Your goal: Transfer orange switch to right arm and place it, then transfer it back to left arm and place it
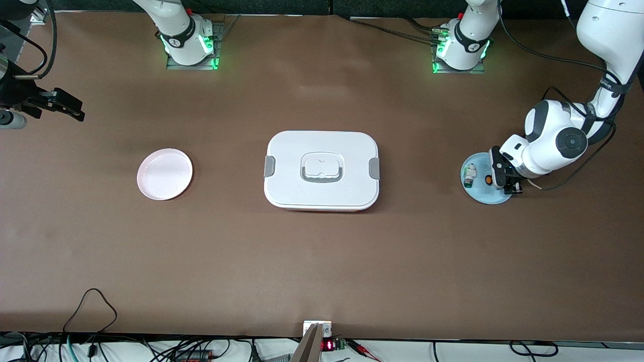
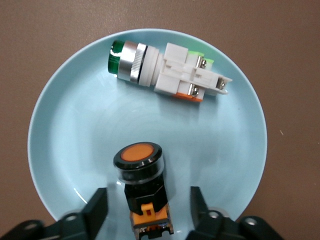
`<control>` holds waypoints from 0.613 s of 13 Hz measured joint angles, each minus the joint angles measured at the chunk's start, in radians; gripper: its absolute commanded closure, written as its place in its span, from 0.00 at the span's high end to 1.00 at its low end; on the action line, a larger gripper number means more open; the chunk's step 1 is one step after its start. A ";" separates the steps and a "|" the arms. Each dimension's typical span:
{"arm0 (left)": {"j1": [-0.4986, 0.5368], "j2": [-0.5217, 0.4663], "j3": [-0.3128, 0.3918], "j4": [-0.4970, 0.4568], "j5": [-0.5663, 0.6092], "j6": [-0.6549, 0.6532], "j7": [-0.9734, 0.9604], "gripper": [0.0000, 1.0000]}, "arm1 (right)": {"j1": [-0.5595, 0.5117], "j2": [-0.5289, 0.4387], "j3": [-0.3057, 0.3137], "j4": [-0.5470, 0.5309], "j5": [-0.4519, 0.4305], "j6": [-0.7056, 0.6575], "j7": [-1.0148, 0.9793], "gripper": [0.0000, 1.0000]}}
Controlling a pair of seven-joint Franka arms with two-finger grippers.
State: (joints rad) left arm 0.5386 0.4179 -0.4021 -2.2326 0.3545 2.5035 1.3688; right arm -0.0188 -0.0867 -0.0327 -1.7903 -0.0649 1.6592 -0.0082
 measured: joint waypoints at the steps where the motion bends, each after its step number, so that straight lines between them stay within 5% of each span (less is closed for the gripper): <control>1: 0.001 -0.001 0.000 0.005 0.000 -0.012 -0.011 1.00 | 0.000 0.004 0.000 0.001 0.000 0.000 0.000 1.00; 8: 0.002 -0.066 -0.034 0.128 -0.008 -0.276 -0.158 1.00 | 0.001 0.058 -0.001 0.047 0.021 0.000 0.001 1.00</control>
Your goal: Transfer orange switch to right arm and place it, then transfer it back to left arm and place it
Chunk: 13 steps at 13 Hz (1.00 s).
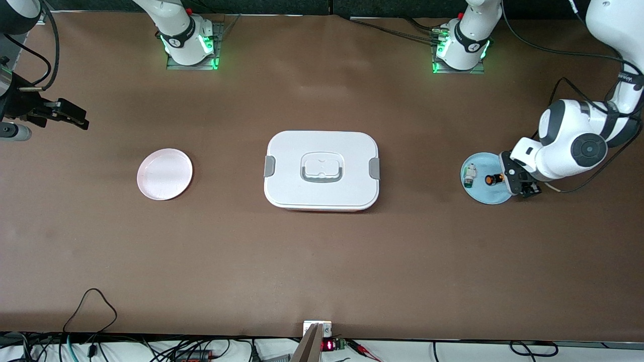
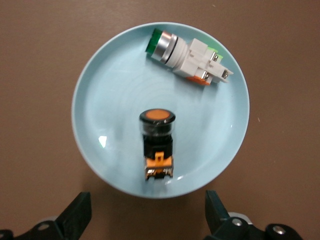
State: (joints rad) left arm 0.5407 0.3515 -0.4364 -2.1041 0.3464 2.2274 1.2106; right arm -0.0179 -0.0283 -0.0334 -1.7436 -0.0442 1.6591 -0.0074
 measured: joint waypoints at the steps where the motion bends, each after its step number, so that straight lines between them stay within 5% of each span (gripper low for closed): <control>1: 0.000 -0.023 -0.002 0.008 -0.026 -0.035 -0.017 1.00 | 0.000 0.000 -0.001 0.002 0.000 0.000 0.000 1.00; 7: -0.001 -0.175 -0.059 0.172 -0.170 -0.393 -0.232 1.00 | 0.000 -0.002 -0.002 0.011 0.002 -0.001 0.017 1.00; 13: -0.001 -0.190 -0.087 0.424 -0.248 -0.689 -0.536 1.00 | 0.000 -0.003 -0.002 0.012 0.002 -0.002 -0.010 1.00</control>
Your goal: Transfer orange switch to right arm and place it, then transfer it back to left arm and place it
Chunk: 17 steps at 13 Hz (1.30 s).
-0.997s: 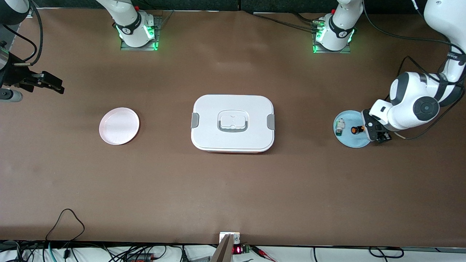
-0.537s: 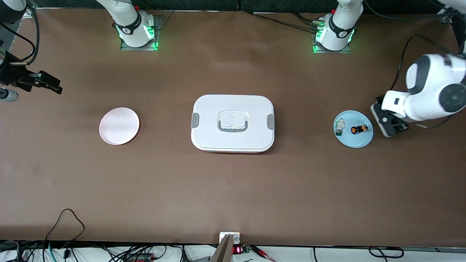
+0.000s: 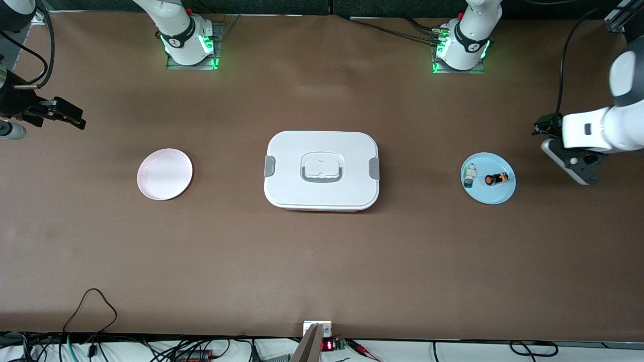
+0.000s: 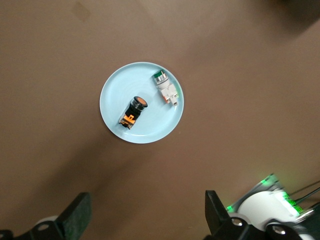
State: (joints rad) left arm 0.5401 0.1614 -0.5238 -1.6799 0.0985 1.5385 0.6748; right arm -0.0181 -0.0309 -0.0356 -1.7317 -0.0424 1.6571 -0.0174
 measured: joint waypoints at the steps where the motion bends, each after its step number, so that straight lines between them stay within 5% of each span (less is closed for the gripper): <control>1: 0.000 -0.001 -0.014 0.049 -0.006 -0.045 -0.053 1.00 | 0.000 0.000 0.000 0.003 0.000 0.000 -0.004 1.00; 5: -0.002 -0.012 -0.069 0.221 -0.007 -0.192 -0.319 1.00 | 0.000 -0.002 0.000 0.014 0.000 -0.001 -0.007 1.00; 11: -0.013 -0.020 -0.067 0.256 -0.020 -0.223 -0.509 1.00 | 0.000 -0.002 0.000 0.017 0.000 -0.035 -0.011 1.00; 12: -0.044 -0.029 -0.044 0.258 -0.045 -0.227 -0.524 1.00 | 0.000 -0.002 0.000 0.017 0.000 -0.036 -0.011 1.00; 15: -0.278 -0.061 0.227 0.258 -0.166 -0.228 -0.549 1.00 | 0.000 -0.002 0.000 0.018 0.000 -0.037 -0.012 1.00; 17: -0.369 -0.069 0.346 0.258 -0.186 -0.226 -0.549 1.00 | 0.000 -0.002 0.000 0.018 0.000 -0.037 -0.012 1.00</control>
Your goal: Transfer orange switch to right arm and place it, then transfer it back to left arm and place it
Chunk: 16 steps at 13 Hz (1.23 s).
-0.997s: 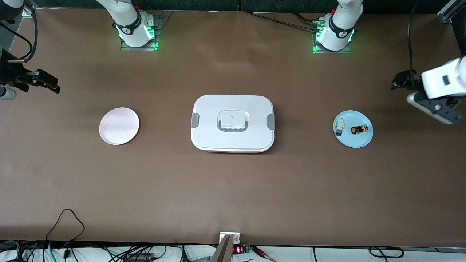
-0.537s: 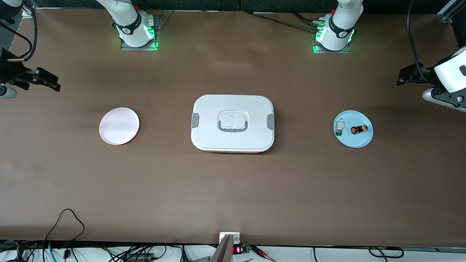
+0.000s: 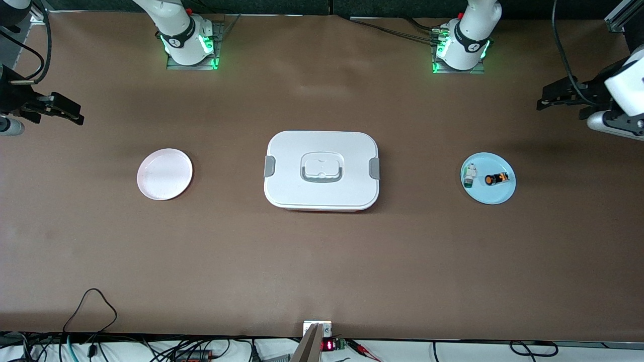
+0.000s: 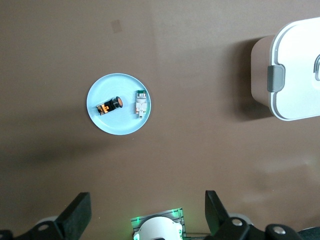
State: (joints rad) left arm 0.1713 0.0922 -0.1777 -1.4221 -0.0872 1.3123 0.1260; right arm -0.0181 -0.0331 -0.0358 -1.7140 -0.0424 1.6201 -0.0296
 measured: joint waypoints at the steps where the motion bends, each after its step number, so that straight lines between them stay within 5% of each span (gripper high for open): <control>1: -0.039 -0.007 0.040 -0.003 0.000 0.006 0.000 1.00 | 0.000 0.000 0.000 0.000 0.000 0.000 0.000 1.00; 9: -0.123 -0.187 0.127 -0.227 0.001 0.119 0.012 1.00 | 0.000 0.000 0.000 0.004 0.000 0.000 0.000 1.00; 16: -0.117 -0.196 0.156 -0.249 0.051 0.142 0.141 1.00 | 0.000 0.000 0.000 0.021 0.000 -0.039 0.000 1.00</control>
State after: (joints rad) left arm 0.0539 -0.1036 -0.0220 -1.6709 -0.0360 1.4541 0.2665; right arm -0.0183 -0.0333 -0.0361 -1.6926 -0.0425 1.5813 -0.0296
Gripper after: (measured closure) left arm 0.000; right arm 0.000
